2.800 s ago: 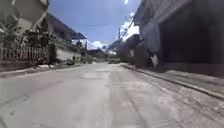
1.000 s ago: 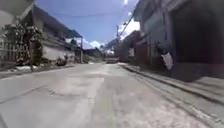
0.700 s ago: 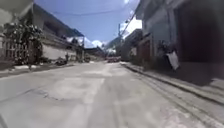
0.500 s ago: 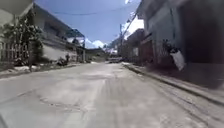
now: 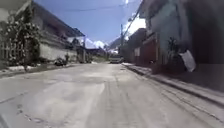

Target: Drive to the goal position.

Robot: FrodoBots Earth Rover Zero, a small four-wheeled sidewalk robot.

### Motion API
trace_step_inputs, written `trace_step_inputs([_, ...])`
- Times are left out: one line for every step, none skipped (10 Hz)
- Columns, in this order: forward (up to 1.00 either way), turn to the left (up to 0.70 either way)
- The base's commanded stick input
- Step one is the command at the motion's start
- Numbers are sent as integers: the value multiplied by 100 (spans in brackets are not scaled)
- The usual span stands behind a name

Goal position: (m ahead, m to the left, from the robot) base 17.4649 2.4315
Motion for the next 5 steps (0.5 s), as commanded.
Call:
trace_step_inputs([85, 13])
trace_step_inputs([85, 16])
trace_step_inputs([85, 5])
trace_step_inputs([85, 21])
trace_step_inputs([85, 0])
